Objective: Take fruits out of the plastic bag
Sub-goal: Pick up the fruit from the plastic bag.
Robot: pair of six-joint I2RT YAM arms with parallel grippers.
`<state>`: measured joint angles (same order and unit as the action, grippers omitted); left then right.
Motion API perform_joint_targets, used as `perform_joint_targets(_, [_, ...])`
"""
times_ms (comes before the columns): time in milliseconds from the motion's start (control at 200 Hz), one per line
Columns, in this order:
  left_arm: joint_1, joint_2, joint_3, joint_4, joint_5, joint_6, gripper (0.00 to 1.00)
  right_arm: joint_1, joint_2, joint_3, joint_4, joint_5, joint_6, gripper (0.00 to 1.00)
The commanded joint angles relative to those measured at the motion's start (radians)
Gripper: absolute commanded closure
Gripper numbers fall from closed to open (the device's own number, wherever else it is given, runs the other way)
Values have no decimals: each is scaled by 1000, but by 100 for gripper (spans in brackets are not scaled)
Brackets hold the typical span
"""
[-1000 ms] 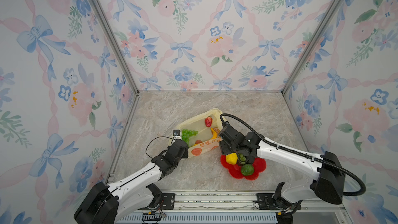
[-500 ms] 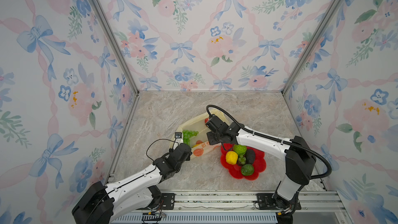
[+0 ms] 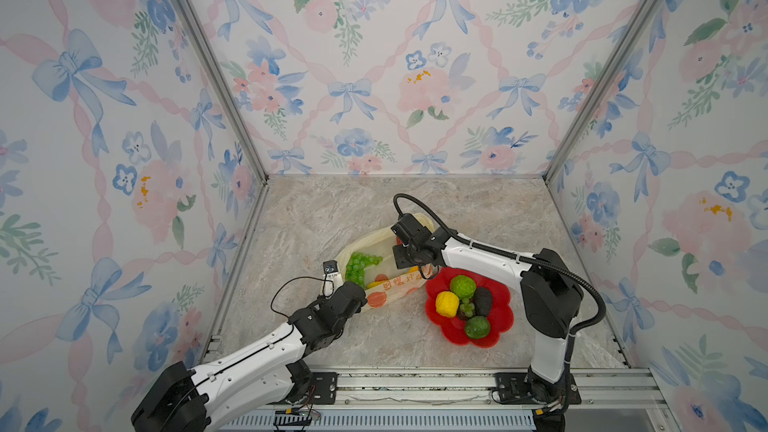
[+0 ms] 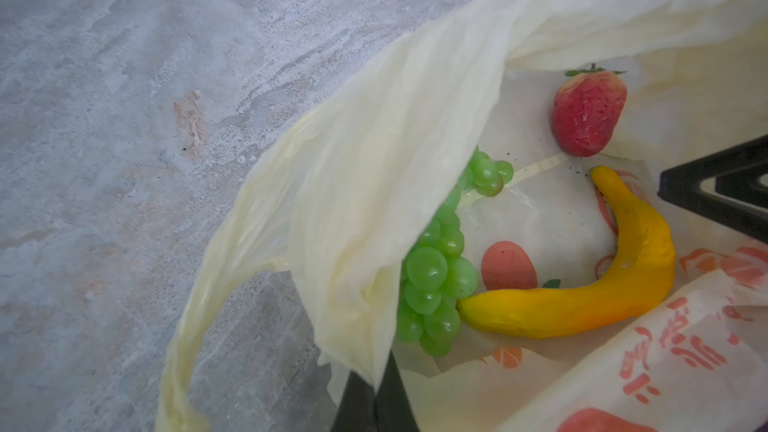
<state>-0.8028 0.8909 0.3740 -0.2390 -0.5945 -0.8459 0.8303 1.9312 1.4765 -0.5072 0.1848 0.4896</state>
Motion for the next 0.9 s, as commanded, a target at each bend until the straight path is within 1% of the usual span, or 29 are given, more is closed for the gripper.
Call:
perform_joint_targets(0, [-3,-14,-13,-29,-2,-19,100,-34,59,65,29,30,8,43])
perform_joint_targets(180, [-5,-54,-23,-28,12,-9,100,-58,156,163,6,59,-5,44])
perform_joint_targets(340, [-3,-98,-38,-28,19,2,100,-67,210,222,-13,91,-14,44])
perform_joint_targets(455, [-3,-109,-44,-26,22,6,100,-69,237,254,-33,127,-17,41])
perform_joint_targets(650, [-3,-108,-44,-25,31,11,100,-80,282,302,-41,146,-19,38])
perform_joint_targets(895, [-4,-123,-51,-25,45,16,100,-84,354,387,-56,142,-16,35])
